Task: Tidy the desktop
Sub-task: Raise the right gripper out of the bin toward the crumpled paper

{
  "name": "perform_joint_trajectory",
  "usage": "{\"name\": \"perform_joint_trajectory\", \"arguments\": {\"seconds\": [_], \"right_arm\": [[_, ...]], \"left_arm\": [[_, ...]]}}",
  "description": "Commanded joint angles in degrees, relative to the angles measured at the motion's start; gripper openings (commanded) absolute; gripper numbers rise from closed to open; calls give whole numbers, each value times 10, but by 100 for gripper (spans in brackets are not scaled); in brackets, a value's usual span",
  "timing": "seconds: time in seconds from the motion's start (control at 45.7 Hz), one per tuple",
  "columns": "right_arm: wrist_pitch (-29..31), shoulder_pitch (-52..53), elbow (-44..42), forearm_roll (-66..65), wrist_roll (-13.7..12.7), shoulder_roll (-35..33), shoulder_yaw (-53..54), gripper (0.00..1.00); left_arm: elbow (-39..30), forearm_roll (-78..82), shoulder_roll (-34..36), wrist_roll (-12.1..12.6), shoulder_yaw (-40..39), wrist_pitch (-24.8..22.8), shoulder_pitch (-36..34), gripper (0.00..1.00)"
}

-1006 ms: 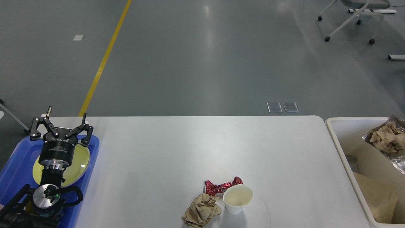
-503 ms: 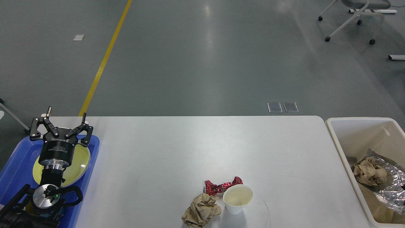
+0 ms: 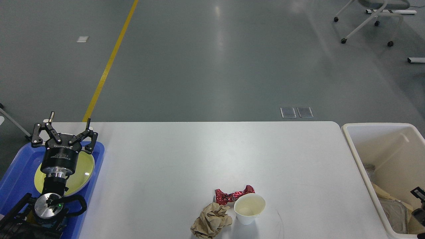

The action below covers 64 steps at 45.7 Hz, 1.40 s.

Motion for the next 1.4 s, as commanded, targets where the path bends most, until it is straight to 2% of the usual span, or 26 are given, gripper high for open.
{"name": "perform_joint_trajectory", "arguments": {"seconds": [0.0,0.175,0.415,0.525,0.7,0.853,0.875,1.006,1.181,1.378], "right_arm": [[6,21,6,-7,1,-6,-7,100],[22,102,73,-101,-1,-32,-17,100],[145,291,266,-248,-2,-105,-47,100],[241,394,306,-253,-2,-105,-114,100],[445,570,358,-248,0,-59,-203,100],[558,673,450,-248,-1,-40,-224,100],[585,716,490,-248,-1,-31,-237,100],[614,825,586,-220,-2,10,-265,100],[615,956,685,-119,-3,76,-287,100],[598,1083,777,-83,-4,102,-283,100]], "left_arm": [[0,0,0,0,0,0,0,96],[0,0,0,0,0,0,0,96],[0,0,0,0,0,0,0,96],[0,0,0,0,0,0,0,96],[0,-1,0,0,0,0,0,96],[0,-1,0,0,0,0,0,96],[0,-1,0,0,0,0,0,96],[0,0,-1,0,1,0,0,96],[0,-1,-1,0,0,0,0,96],[0,0,0,0,1,0,0,96]]}}
